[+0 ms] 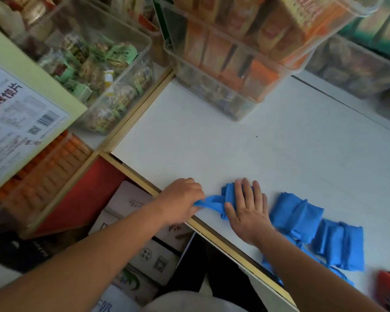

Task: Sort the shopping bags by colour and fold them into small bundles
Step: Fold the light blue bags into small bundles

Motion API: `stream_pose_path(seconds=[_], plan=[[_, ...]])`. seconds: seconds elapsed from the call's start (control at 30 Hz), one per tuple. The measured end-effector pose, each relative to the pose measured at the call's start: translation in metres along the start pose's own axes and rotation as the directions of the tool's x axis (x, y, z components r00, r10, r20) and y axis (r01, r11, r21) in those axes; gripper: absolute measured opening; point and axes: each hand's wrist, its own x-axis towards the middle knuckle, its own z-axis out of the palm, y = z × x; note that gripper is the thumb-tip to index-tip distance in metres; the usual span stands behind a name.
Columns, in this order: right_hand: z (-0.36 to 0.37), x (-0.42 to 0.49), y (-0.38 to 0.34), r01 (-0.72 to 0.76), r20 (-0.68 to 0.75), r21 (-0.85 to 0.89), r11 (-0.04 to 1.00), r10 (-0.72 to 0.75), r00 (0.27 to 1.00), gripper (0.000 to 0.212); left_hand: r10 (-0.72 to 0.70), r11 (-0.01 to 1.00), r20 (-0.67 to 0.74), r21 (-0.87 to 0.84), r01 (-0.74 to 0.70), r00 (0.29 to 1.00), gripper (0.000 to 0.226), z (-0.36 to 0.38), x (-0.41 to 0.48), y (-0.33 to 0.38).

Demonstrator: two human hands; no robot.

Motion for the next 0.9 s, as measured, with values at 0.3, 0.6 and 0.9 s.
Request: stream_pose_path(seconds=[0.3, 0.6, 0.9], plan=[[-0.008, 0.015, 0.007, -0.019, -0.214, -0.102, 0.995, -0.004, 0.977, 0.065, -0.478, 0.579, 0.083, -0.719, 0.384, 0.875, 0.017, -0.049, -0.004, 0.015], [0.003, 0.018, -0.017, 0.016, -0.327, 0.291, 0.956, 0.083, 0.941, 0.072, -0.783, 0.201, 0.204, -0.811, 0.550, 0.587, 0.032, -0.014, 0.026, 0.009], [-0.010, 0.043, -0.015, -0.163, -0.389, 0.140, 0.977, 0.206, 0.898, 0.089, -0.850, 0.276, 0.078, -0.778, 0.565, 0.521, 0.021, 0.005, 0.050, -0.005]])
